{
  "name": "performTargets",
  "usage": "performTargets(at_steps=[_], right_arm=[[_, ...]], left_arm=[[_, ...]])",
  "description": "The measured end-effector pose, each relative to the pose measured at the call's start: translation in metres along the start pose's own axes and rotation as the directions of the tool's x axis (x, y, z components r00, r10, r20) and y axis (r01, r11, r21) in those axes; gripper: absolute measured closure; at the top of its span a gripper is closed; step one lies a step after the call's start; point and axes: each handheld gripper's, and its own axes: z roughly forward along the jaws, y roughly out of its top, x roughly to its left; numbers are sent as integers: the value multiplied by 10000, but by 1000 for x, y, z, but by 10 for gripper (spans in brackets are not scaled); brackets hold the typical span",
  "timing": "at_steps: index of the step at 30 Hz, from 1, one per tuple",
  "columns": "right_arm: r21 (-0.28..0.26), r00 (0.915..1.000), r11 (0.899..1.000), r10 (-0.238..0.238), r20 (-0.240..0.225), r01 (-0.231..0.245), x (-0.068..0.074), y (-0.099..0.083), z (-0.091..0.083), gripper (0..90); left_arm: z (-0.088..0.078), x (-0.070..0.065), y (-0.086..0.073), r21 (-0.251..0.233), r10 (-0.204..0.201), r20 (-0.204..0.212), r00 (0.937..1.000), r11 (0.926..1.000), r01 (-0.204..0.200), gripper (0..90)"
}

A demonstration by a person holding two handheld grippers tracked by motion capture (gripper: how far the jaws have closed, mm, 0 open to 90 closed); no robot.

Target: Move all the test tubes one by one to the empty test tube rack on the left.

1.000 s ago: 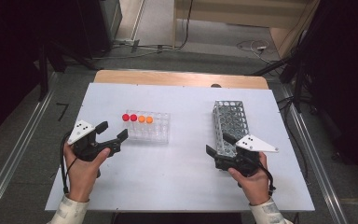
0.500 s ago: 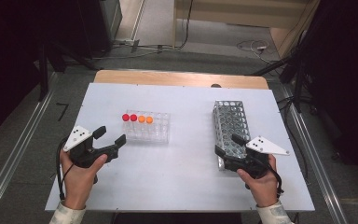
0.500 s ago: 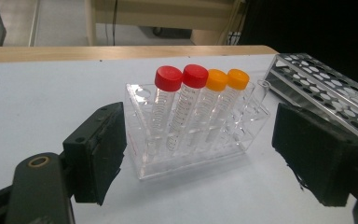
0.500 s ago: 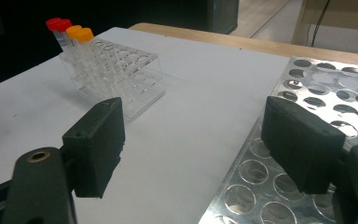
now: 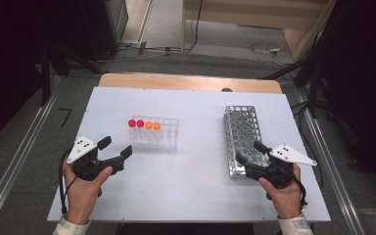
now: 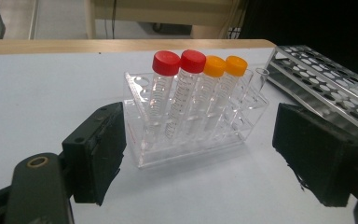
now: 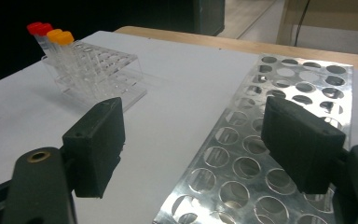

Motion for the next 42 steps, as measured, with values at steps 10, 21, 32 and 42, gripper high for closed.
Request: performTargets(at_steps=[10, 21, 32, 42], right_arm=[[5, 9995, 9999, 138, 292, -138, -12, -5, -9, 199], [6, 9981, 9996, 275, 557, -276, -21, -9, -19, 199], [34, 9958, 9991, 425, 814, -429, -32, -14, -28, 199], [57, 9926, 9984, 561, 1081, -570, -42, -19, -36, 199]], left_arm=[[-4, 4, -5, 15, -57, -123, 9999, 10000, 57, 180], [-10, 9, -9, 7, -131, -253, 9996, 9999, 131, 179], [-12, 13, -13, 61, -168, -387, 9991, 9998, 171, 179], [-15, 18, -15, 74, -192, -516, 9985, 9998, 196, 178]])
